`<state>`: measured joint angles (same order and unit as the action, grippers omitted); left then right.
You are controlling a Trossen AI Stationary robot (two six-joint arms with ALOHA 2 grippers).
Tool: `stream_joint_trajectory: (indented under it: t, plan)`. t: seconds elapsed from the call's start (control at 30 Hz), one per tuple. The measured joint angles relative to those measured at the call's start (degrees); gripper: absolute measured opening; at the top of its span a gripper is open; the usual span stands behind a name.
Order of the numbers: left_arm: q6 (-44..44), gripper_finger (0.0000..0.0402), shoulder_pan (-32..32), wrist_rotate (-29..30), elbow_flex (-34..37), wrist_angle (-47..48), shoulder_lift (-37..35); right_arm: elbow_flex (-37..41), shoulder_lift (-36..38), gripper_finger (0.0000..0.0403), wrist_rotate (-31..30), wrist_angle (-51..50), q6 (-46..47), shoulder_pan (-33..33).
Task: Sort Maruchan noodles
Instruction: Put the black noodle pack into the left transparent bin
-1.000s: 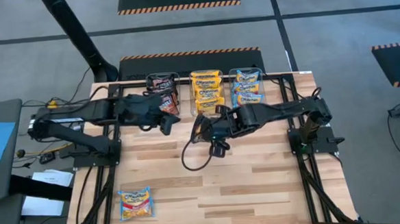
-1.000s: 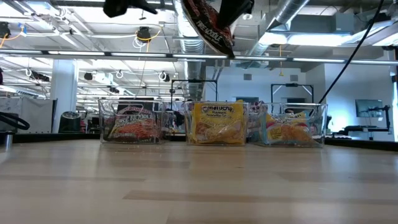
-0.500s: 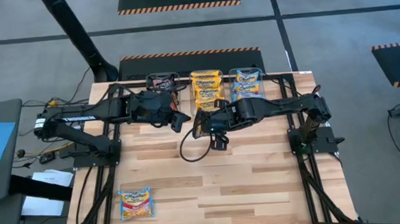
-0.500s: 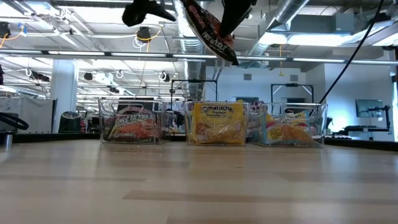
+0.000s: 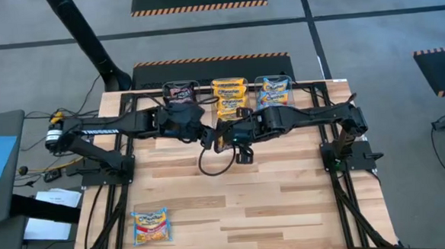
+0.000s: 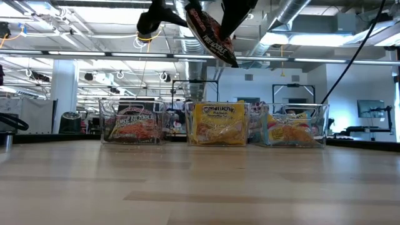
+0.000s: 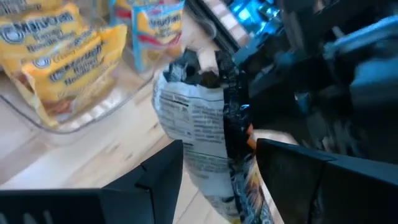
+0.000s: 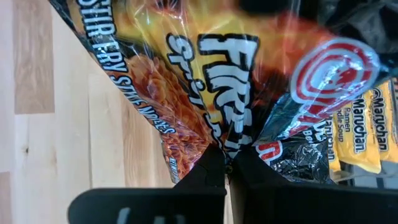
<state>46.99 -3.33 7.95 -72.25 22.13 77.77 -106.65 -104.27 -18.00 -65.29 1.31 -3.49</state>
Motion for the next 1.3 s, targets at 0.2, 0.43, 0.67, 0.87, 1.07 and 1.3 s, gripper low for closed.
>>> stream_joint_trajectory:
  t: [0.2, 0.43, 0.67, 0.87, 1.07, 1.3]
  plan:
    - [-2.1, 0.0190, -0.3, 0.0, 0.0, -1.3, 0.3, 0.0, 0.0, 0.0008, 0.1, -0.6, -1.1, 0.0]
    - [-3.0, 0.0190, -1.5, -4.2, 0.0, -1.4, 0.3, 0.0, 0.0, 0.0008, 0.2, -0.2, -6.5, -0.2]
    - [-2.9, 0.0190, -2.4, -7.5, 0.0, -0.9, 0.3, 0.0, 0.0, 0.0008, 0.1, 0.2, -11.6, -0.3]
    - [-3.0, 0.0184, -3.7, -12.1, 0.0, 0.8, 0.2, 0.1, 0.0, 0.0008, 0.0, 1.1, -16.3, -1.2]
    - [-3.0, 0.0134, -4.6, -13.5, 0.0, 1.7, 0.2, 0.1, 0.0, 0.0008, -0.3, 1.6, -19.8, -1.7]
    - [-5.4, 0.0064, -4.7, -13.1, 0.0, 0.9, 0.2, 0.1, 0.0, 0.0008, -0.2, 2.0, -20.3, -2.2]
